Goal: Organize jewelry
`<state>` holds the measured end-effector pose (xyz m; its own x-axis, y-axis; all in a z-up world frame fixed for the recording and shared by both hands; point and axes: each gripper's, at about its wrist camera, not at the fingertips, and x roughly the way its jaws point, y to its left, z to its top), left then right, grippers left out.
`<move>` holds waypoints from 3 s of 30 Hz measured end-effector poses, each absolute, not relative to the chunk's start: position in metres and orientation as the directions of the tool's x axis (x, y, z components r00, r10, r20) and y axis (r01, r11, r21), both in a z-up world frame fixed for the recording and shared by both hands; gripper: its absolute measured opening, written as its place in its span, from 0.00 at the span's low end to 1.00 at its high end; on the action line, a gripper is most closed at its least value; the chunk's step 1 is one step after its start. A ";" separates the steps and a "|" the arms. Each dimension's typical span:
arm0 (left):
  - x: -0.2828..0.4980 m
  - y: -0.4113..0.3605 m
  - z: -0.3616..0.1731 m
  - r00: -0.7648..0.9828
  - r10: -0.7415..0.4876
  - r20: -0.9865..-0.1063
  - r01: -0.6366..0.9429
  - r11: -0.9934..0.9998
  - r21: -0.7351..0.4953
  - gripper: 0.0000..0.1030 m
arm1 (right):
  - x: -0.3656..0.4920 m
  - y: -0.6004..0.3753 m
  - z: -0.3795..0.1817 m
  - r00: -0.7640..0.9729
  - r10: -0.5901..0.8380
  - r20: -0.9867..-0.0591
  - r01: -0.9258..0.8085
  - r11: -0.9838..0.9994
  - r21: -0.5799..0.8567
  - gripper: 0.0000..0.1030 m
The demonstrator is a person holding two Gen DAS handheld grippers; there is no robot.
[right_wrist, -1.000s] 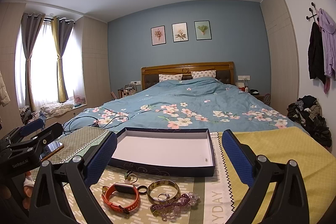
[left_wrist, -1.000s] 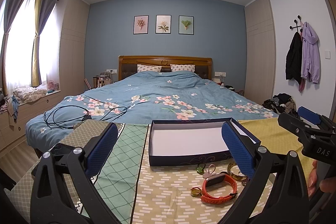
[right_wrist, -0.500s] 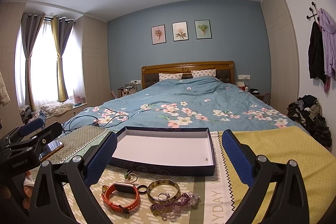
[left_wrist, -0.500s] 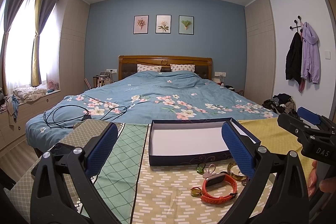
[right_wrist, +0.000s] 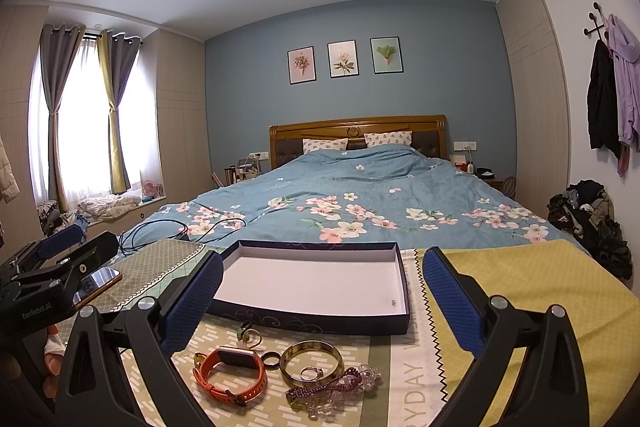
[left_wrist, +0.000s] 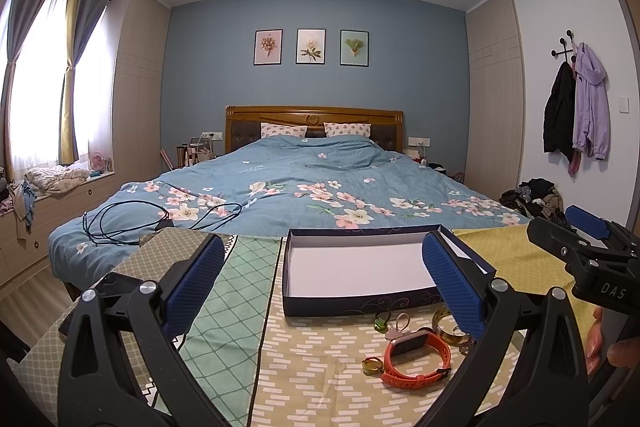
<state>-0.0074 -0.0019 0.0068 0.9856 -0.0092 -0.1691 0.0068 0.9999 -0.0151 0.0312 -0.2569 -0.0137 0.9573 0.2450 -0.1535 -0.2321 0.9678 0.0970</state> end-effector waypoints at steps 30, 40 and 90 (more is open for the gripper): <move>0.000 -0.003 0.002 0.990 0.024 -0.137 -0.024 1.000 -0.001 0.95 | 0.034 -0.258 -0.015 0.953 0.253 -0.164 -0.238 0.965 0.107 0.94; 0.001 0.000 0.000 0.993 0.034 -0.118 -0.033 0.999 0.004 0.95 | 0.033 -0.258 -0.015 0.953 0.255 -0.164 -0.239 0.965 0.110 0.94; 0.056 -0.012 -0.034 0.903 -0.072 -0.424 0.098 0.994 0.039 0.95 | 0.094 -0.288 -0.043 0.804 0.264 -0.533 -0.245 0.964 0.107 0.79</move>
<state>0.0558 -0.0124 -0.0342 0.9026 -0.0723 -0.4243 0.0981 0.9944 0.0391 0.0935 -0.2879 -0.0429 0.8040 0.2636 -0.5331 -0.2452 0.9636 0.1067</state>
